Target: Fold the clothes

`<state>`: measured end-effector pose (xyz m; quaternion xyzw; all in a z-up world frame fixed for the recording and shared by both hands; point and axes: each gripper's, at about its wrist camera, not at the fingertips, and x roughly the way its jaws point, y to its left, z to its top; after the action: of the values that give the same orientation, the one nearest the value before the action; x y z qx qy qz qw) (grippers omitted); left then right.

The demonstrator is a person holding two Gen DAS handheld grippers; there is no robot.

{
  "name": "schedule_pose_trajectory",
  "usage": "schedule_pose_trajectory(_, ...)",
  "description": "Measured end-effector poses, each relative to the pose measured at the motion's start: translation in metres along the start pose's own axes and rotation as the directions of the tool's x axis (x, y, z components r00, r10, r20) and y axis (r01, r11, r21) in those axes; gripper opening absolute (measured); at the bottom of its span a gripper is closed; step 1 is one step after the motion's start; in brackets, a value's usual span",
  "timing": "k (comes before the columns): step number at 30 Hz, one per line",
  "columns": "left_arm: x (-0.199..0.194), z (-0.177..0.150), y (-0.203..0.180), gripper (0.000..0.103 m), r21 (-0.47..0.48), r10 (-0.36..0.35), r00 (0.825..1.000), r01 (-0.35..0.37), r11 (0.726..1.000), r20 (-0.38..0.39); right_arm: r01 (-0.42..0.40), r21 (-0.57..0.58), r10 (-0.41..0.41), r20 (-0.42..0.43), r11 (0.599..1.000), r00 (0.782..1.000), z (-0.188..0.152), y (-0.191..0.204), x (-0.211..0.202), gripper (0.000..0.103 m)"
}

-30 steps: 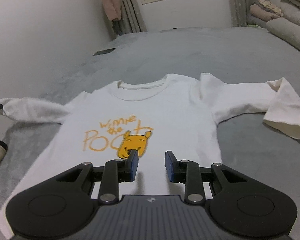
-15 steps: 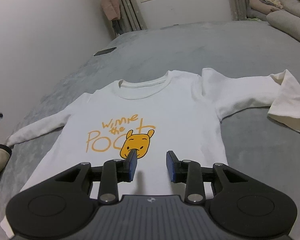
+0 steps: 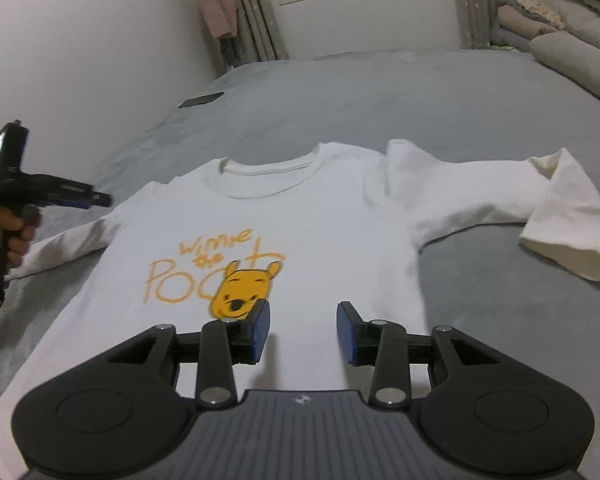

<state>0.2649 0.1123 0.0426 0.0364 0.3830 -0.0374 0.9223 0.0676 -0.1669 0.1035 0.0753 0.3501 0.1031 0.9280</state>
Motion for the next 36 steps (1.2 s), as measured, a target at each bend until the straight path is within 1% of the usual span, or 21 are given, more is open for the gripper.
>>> schedule_pose_trajectory(2, 0.015, 0.001, -0.003, 0.054, 0.015, -0.004, 1.0, 0.003, 1.0, 0.022, 0.007, -0.016, -0.007, 0.018, 1.0, 1.0, 0.01, -0.008, 0.003, 0.036)
schedule_pose_trajectory(7, 0.04, 0.003, -0.009, 0.054, 0.01, -0.065, 0.997, 0.065, 0.998, 0.046, 0.026, -0.055, -0.022, 0.065, 0.998, 0.998, 0.036, -0.029, 0.009, 0.037)
schedule_pose_trajectory(9, 0.047, 0.004, -0.015, 0.051, 0.01, -0.081, 0.995, 0.081, 0.997, 0.057, 0.029, -0.062, -0.024, 0.08, 0.998, 0.997, 0.057, -0.04, 0.018, 0.037)
schedule_pose_trajectory(10, 0.051, 0.004, -0.018, 0.046, 0.011, -0.089, 0.994, 0.088, 0.996, 0.062, 0.041, -0.084, -0.034, 0.082, 0.996, 0.996, 0.069, -0.041, 0.026, 0.037)
schedule_pose_trajectory(11, 0.054, 0.005, -0.022, 0.031, 0.016, -0.079, 0.995, 0.079, 0.997, 0.058, 0.052, -0.124, -0.042, 0.075, 0.991, 0.996, 0.08, -0.04, 0.036, 0.037)
schedule_pose_trajectory(12, 0.056, 0.007, -0.024, 0.019, 0.011, -0.095, 0.994, 0.095, 0.995, 0.055, 0.055, -0.175, -0.045, 0.063, 0.983, 0.997, 0.091, -0.036, 0.048, 0.037)
schedule_pose_trajectory(13, 0.058, 0.009, -0.025, 0.013, 0.004, -0.117, 0.992, 0.117, 0.993, 0.053, 0.059, -0.225, -0.048, 0.052, 0.973, 0.998, 0.102, -0.033, 0.06, 0.037)
schedule_pose_trajectory(14, 0.06, 0.011, -0.027, 0.011, 0.001, -0.137, 0.989, 0.137, 0.991, 0.051, 0.059, -0.273, -0.051, 0.039, 0.96, 0.998, 0.111, -0.029, 0.072, 0.037)
schedule_pose_trajectory(16, 0.06, 0.014, -0.03, 0.013, 0.021, -0.149, 0.987, 0.148, 0.989, 0.058, 0.046, -0.348, -0.046, 0.008, 0.936, 0.999, 0.125, -0.023, 0.097, 0.037)
schedule_pose_trajectory(18, 0.062, 0.018, -0.031, 0.035, 0.029, -0.166, 0.984, 0.164, 0.986, 0.061, 0.007, -0.384, -0.022, -0.037, 0.923, 0.999, 0.133, -0.024, 0.118, 0.039)
schedule_pose_trajectory(20, 0.064, 0.019, -0.03, 0.04, 0.031, -0.188, 0.98, 0.187, 0.982, 0.064, -0.01, -0.386, -0.024, -0.081, 0.922, 0.996, 0.138, -0.03, 0.137, 0.046)
schedule_pose_trajectory(22, 0.065, 0.019, -0.033, 0.034, 0.053, -0.212, 0.975, 0.208, 0.977, 0.07, -0.033, -0.369, -0.012, -0.12, 0.929, 0.993, 0.135, -0.039, 0.151, 0.054)
schedule_pose_trajectory(23, 0.067, 0.018, -0.037, 0.026, 0.077, -0.211, 0.975, 0.206, 0.976, 0.065, -0.046, -0.356, -0.005, -0.141, 0.933, 0.99, 0.133, -0.044, 0.158, 0.054)
schedule_pose_trajectory(24, 0.069, 0.016, -0.041, 0.008, 0.104, -0.206, 0.977, 0.2, 0.974, 0.058, -0.056, -0.348, 0.002, -0.153, 0.936, 0.988, 0.13, -0.049, 0.162, 0.054)
schedule_pose_trajectory(25, 0.067, 0.013, -0.045, 0.0, 0.128, -0.202, 0.978, 0.193, 0.973, 0.059, -0.063, -0.35, 0.011, -0.148, 0.935, 0.989, 0.126, -0.051, 0.163, 0.05)
schedule_pose_trajectory(26, 0.066, 0.01, -0.05, 0.0, 0.15, -0.197, 0.979, 0.186, 0.971, 0.061, -0.07, -0.355, 0.023, -0.135, 0.932, 0.991, 0.124, -0.051, 0.161, 0.044)
schedule_pose_trajectory(27, 0.061, 0.012, -0.05, 0.0, 0.148, -0.185, 0.98, 0.172, 0.974, 0.077, -0.075, -0.359, 0.033, -0.122, 0.93, 0.992, 0.123, -0.051, 0.158, 0.021)
schedule_pose_trajectory(28, 0.056, 0.014, -0.05, 0.0, 0.141, -0.171, 0.98, 0.157, 0.978, 0.097, -0.074, -0.361, 0.037, -0.108, 0.93, 0.993, 0.123, -0.051, 0.155, 0.011)
schedule_pose_trajectory(33, 0.031, 0.024, -0.047, 0.0, 0.098, -0.1, 0.976, 0.082, 0.992, 0.193, 0.009, -0.379, -0.002, 0.02, 0.925, 1.0, 0.125, -0.043, 0.136, 0.009)
schedule_pose_trajectory(34, 0.026, 0.028, -0.043, 0.0, 0.083, -0.095, 0.973, 0.079, 0.993, 0.21, 0.028, -0.381, -0.012, 0.044, 0.924, 0.999, 0.128, -0.039, 0.132, 0.009)
schedule_pose_trajectory(36, 0.025, 0.032, -0.037, 0.0, 0.057, -0.119, 0.974, 0.11, 0.992, 0.193, 0.061, -0.398, -0.033, 0.077, 0.916, 0.996, 0.132, -0.032, 0.128, 0.009)
